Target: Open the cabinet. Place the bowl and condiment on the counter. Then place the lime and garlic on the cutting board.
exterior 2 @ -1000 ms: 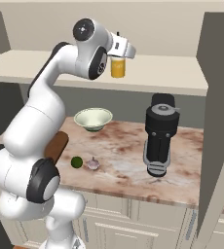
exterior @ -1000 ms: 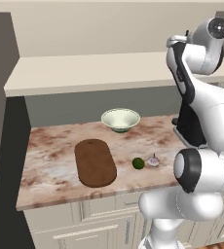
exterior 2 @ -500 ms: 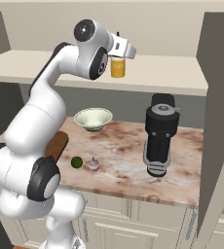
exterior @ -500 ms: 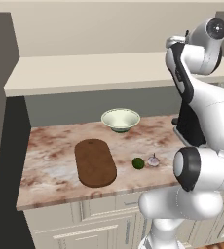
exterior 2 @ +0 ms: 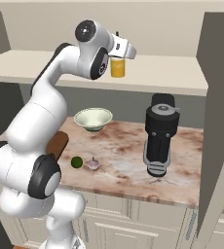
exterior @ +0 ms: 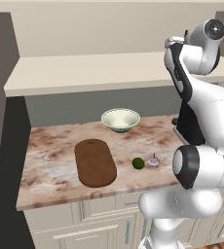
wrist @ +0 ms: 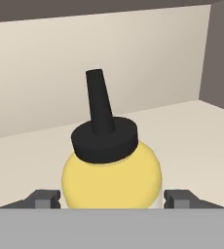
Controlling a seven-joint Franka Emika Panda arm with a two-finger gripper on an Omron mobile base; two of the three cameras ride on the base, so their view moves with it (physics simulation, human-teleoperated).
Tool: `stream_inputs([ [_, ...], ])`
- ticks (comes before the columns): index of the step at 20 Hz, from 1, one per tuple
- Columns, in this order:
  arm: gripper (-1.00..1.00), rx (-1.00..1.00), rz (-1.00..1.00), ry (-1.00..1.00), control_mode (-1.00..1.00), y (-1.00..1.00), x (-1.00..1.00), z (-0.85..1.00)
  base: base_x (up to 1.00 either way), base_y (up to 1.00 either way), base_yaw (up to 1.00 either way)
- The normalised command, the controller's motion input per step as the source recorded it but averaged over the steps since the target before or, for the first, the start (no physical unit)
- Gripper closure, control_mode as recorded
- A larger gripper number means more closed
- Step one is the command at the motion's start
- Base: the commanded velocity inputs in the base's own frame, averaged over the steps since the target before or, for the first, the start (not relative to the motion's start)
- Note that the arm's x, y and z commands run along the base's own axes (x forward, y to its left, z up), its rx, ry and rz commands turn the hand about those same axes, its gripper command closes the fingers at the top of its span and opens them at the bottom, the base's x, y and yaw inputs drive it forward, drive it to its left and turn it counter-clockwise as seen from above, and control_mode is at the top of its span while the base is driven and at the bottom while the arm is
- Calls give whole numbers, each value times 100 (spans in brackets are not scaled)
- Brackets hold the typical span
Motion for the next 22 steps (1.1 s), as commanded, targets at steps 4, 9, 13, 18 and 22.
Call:
stream_inputs([
  [4,100,0,0,0,-100,0,1,-4,0,0,0],
  [9,100,0,0,0,-100,0,0,-2,0,0,0],
  [13,100,0,0,0,-100,0,0,0,0,0,0],
  [18,100,0,0,0,-100,0,0,-3,0,0,0],
  [22,100,0,0,0,-100,0,0,-2,0,0,0],
])
